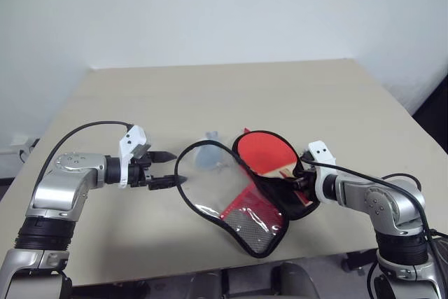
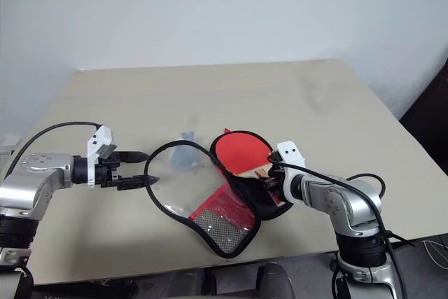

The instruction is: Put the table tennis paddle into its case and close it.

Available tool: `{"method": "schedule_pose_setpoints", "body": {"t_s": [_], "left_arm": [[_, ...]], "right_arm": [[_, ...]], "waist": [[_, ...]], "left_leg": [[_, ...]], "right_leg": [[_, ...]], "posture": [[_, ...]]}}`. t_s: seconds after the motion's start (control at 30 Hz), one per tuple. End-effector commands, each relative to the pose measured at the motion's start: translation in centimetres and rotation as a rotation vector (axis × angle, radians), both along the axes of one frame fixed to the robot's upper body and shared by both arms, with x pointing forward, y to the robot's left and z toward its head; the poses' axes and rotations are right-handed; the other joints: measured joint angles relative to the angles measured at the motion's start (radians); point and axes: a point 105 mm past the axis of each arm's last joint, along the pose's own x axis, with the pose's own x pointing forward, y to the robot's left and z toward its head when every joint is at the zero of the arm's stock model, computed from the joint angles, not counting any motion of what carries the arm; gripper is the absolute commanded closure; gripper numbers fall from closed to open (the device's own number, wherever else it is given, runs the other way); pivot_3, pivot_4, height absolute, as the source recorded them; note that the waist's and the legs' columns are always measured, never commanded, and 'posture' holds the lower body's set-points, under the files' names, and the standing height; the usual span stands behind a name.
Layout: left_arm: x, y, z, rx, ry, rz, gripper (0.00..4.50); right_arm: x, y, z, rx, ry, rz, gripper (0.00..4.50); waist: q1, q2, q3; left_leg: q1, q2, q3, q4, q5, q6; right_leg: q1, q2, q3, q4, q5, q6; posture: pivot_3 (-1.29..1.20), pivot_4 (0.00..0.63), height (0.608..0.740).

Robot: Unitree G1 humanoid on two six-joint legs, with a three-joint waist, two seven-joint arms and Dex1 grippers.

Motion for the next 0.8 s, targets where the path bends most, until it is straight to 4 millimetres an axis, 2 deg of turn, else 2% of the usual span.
{"method": "schedule_pose_setpoints", "body": {"t_s": [0.03, 0.2, 0.37, 0.47, 0.6, 0.7, 0.8], "left_arm": [[0.4, -0.3, 1.2, 0.002, -0.053, -0.017, 0.00], [0.4, -0.2, 1.3, 0.000, -0.055, -0.008, 0.00], [0.4, -0.1, 1.3, -0.001, -0.054, -0.005, 0.00], [0.4, -0.1, 1.3, 0.000, -0.053, -0.004, 0.00], [0.5, -0.2, 1.3, -0.001, -0.053, -0.010, 0.00], [0.5, -0.8, 1.7, -0.024, -0.054, -0.027, 0.00], [0.6, -1.3, 2.0, -0.028, -0.061, -0.044, 0.00]], "right_arm": [[0.6, 0.3, 0.9, -0.001, -0.060, 0.019, 3.31], [0.7, 0.0, 0.3, -0.042, -0.070, 0.028, 3.31], [0.6, 0.3, 0.5, -0.029, -0.085, 0.048, 1.63], [0.6, 0.7, 1.9, 0.037, -0.120, 0.071, 0.55], [0.7, 0.9, 4.7, 0.141, -0.218, 0.101, 0.55], [1.1, 0.6, 8.6, 0.257, -0.356, 0.109, 0.55], [1.7, -0.2, 11.6, 0.363, -0.442, 0.086, 0.55]], "waist": [[0.000, 0.000, 0.000], [0.000, 0.000, 0.000], [0.000, 0.000, 0.000], [0.002, 0.000, 0.000], [0.002, 0.000, 0.000], [0.002, 0.000, 0.000], [0.002, 0.000, 0.000]], "left_leg": [[0.000, 0.000, 0.000, 0.000, 0.000, 0.000], [0.000, 0.000, 0.000, 0.000, 0.000, 0.000], [0.000, 0.001, 0.000, 0.000, 0.000, 0.000], [0.000, 0.001, 0.000, 0.000, 0.000, 0.000], [0.000, 0.001, 0.000, 0.000, 0.000, 0.000], [0.000, 0.001, 0.000, 0.000, 0.000, 0.000], [0.000, 0.001, 0.000, 0.000, 0.000, 0.000]], "right_leg": [[0.000, 0.000, 0.000, 0.000, 0.000, 0.000], [0.000, 0.001, 0.000, 0.000, 0.000, 0.000], [0.000, 0.001, 0.000, 0.000, 0.000, 0.000], [0.000, 0.001, 0.000, 0.000, 0.000, 0.000], [0.000, 0.002, 0.001, -0.001, 0.000, 0.000], [0.000, 0.002, 0.001, -0.001, 0.000, 0.000], [0.001, 0.002, 0.001, -0.001, 0.001, -0.001]], "posture": [[0.00, 0.000, 0.688], [0.00, 0.000, 0.688], [0.00, 0.000, 0.688], [0.00, 0.000, 0.688], [0.00, 0.000, 0.688], [0.00, 0.000, 0.688], [0.00, 0.000, 0.688]]}}
